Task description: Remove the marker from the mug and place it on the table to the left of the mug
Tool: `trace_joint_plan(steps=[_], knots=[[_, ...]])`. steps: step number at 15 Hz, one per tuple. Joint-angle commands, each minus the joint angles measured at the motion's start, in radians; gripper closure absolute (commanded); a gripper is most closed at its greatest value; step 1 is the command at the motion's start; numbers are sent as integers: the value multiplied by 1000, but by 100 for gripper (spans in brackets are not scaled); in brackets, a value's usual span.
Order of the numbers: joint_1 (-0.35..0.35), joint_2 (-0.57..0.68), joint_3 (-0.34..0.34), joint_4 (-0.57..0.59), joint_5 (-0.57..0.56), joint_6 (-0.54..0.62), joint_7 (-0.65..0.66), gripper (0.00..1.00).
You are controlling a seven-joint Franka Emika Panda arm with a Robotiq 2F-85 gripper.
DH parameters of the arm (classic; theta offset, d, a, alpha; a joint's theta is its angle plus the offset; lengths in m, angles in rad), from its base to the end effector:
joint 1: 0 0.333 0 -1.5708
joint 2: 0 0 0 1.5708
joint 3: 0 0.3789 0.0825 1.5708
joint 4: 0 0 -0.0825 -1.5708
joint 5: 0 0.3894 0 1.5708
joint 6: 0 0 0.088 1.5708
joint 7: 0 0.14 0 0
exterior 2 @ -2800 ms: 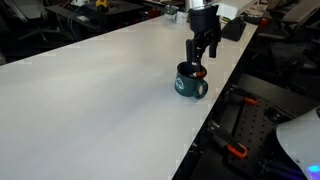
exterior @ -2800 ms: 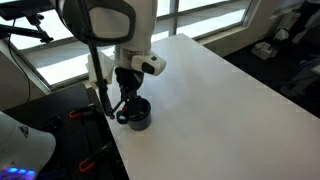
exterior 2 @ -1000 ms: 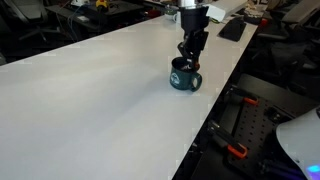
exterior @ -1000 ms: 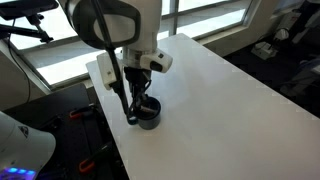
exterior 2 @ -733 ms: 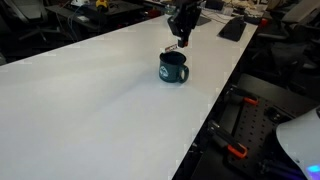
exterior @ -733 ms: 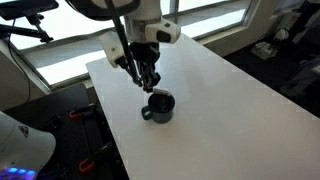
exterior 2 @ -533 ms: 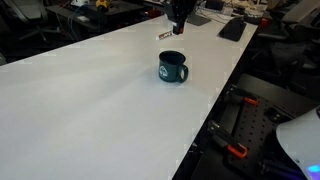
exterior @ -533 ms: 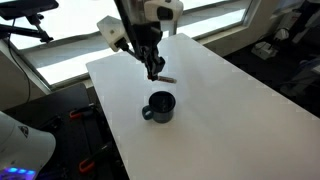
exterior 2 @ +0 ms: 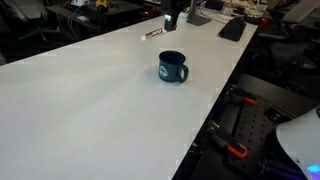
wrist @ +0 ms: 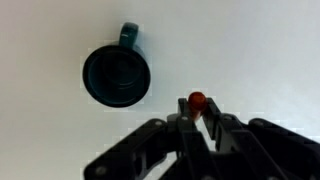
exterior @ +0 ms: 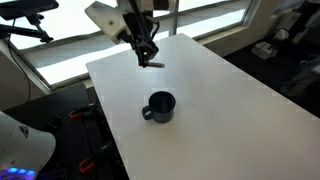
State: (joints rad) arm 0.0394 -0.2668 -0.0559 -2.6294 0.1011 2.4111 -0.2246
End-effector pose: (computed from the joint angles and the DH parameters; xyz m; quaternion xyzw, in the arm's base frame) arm 0.4068 -0.0036 0.3655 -0.9965 -0.0679 -0.0286 0.0388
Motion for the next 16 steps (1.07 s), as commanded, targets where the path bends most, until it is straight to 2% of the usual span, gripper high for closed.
trace_joint_plan(steps=[1, 4, 9, 15, 16], knots=[[46, -3, -30, 13, 115, -111, -146, 95], [41, 22, -31, 16, 134, -170, -189, 95], [25, 94, -33, 15, 128, -190, -226, 95], [0, 214, -17, 17, 114, -132, -252, 95], [-17, 240, -28, -3, 104, -93, -277, 95]])
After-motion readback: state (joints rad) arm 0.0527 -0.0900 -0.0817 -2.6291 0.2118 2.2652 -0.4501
